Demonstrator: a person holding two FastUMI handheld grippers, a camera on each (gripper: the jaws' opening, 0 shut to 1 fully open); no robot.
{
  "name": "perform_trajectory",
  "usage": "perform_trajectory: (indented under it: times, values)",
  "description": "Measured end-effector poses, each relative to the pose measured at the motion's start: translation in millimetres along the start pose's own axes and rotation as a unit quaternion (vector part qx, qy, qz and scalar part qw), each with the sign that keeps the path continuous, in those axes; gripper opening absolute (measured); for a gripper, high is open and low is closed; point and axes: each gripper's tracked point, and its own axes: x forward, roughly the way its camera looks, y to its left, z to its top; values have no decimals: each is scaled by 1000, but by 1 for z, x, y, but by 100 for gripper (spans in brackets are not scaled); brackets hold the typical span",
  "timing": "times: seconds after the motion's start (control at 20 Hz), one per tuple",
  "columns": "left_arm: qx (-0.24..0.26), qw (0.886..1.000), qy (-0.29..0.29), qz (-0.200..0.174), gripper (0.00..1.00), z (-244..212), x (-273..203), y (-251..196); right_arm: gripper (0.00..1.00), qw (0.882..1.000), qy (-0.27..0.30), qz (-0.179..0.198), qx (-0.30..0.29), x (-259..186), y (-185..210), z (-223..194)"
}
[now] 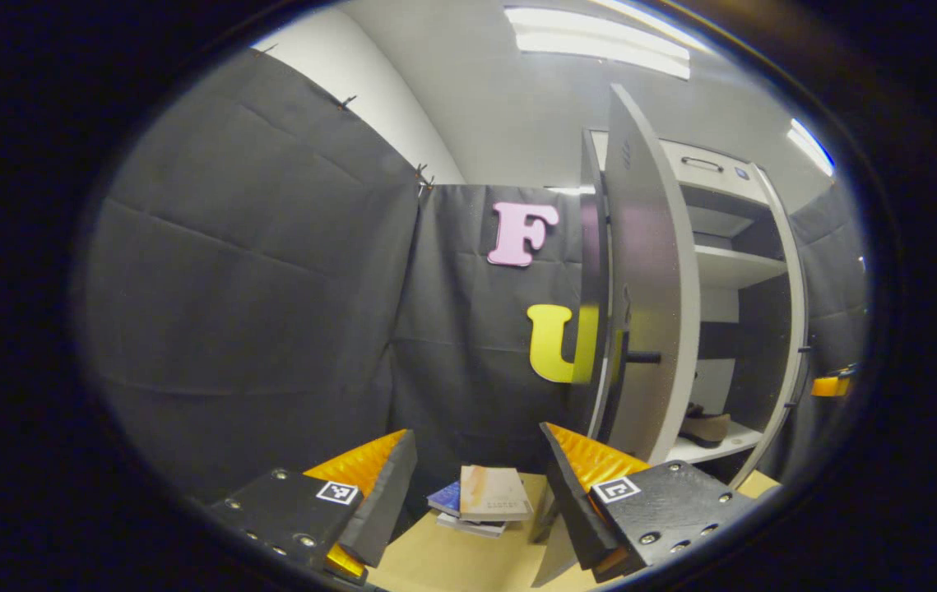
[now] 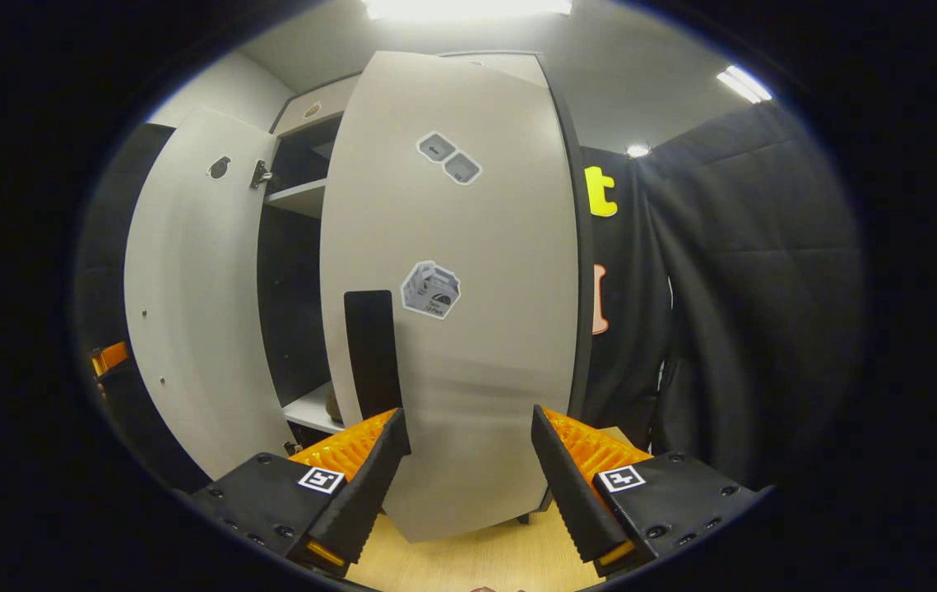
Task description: Grab one shoe with the right hand and put it into the shoe cabinet, grab the other shoe with the left hand and put it into the shoe cabinet; then close the right door with the right hand and the left door with the left hand.
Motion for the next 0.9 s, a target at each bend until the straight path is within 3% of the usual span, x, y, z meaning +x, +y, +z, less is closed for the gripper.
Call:
perform_trajectory:
  times: [0.05,0.1,0.15,0.2,0.25,0.3,0.6,0.7,0.75,0.9]
  values:
    - [0,1000,7,-9,86,0,9,3,93,1000,0,-4,-3,-3,1,-1]
    - [-1,1000,12,-19,86,0,18,3,96,1000,1,-9,-6,-6,1,-1]
    - [-3,999,15,-31,86,0,24,2,93,1000,4,-13,-9,-9,3,-3]
    - [-10,999,16,-47,93,1,31,0,94,1000,7,-18,-10,-12,5,-4]
    - [-19,997,16,-67,79,4,41,-6,94,1000,7,-23,-9,-15,6,-5]
    - [-29,996,14,-87,86,8,51,-12,96,1000,6,-27,-8,-19,8,-5]
    - [-29,985,31,-167,86,11,97,-56,94,998,22,-54,-3,-43,4,-19]
    - [-26,985,30,-169,89,13,100,-62,94,998,26,-60,2,-46,-2,-25]
    - [-29,985,33,-166,85,12,98,-61,94,998,28,-64,5,-47,-7,-28]
    - [-27,984,51,-167,85,9,90,-71,96,997,30,-66,27,-40,-20,-34]
